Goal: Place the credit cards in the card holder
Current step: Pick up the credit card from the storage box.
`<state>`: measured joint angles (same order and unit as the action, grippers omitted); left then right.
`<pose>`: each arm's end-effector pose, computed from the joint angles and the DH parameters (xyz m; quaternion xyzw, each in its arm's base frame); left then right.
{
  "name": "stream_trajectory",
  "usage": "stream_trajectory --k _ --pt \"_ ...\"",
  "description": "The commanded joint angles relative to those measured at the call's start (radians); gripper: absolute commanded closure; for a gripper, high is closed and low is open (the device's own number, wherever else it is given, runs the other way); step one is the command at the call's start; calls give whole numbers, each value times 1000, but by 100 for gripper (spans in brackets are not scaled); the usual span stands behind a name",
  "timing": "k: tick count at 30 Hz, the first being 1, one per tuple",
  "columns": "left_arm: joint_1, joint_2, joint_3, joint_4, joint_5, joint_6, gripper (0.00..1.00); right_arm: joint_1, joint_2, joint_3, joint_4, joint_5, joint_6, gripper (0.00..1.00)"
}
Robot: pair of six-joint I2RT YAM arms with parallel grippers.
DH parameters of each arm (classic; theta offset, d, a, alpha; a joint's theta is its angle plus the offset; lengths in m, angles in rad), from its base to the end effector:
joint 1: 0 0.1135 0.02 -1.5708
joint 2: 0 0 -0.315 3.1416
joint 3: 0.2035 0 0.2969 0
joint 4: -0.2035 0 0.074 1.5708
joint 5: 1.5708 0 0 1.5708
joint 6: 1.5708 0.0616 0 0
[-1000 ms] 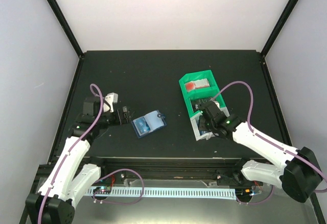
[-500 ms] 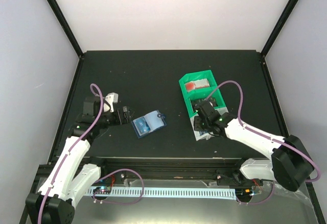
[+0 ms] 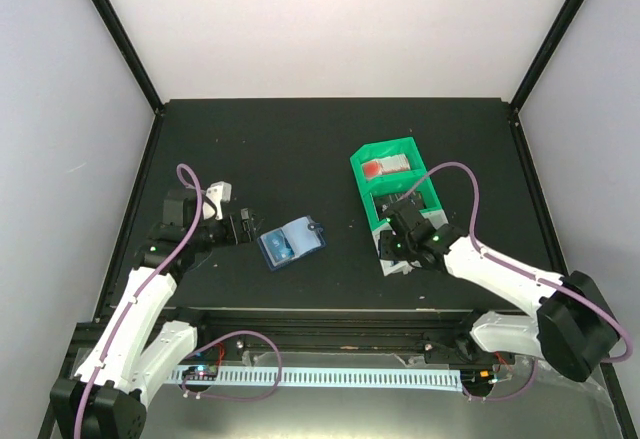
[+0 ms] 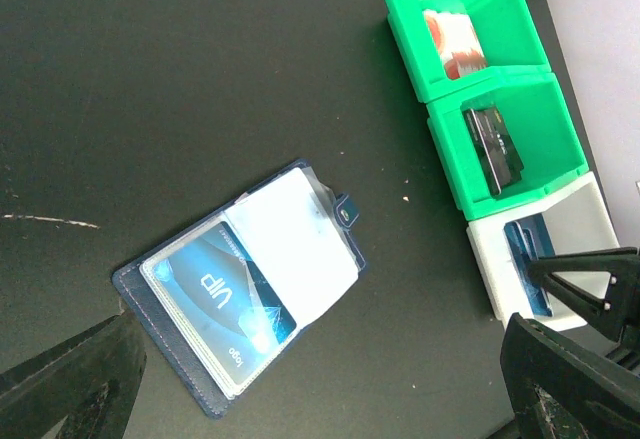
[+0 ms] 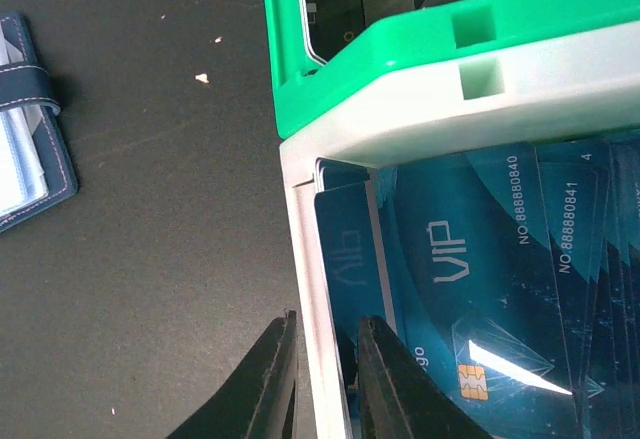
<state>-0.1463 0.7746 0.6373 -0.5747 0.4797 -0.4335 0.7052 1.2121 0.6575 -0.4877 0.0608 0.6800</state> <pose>0.1824 -0.0556 0.2694 -0.0285 0.8883 -0.3226 0.3258 0.1978 0.1634 0.1893 -0.0042 0.9649 0.1441 0.2196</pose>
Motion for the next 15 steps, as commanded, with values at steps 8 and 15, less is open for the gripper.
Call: stream_trajectory --k 8,15 --pt "-6 17 -10 27 0 2 1 -2 62 11 12 73 -6 55" --pt "-6 21 -11 24 -12 6 1 14 152 46 35 15 -33 59"
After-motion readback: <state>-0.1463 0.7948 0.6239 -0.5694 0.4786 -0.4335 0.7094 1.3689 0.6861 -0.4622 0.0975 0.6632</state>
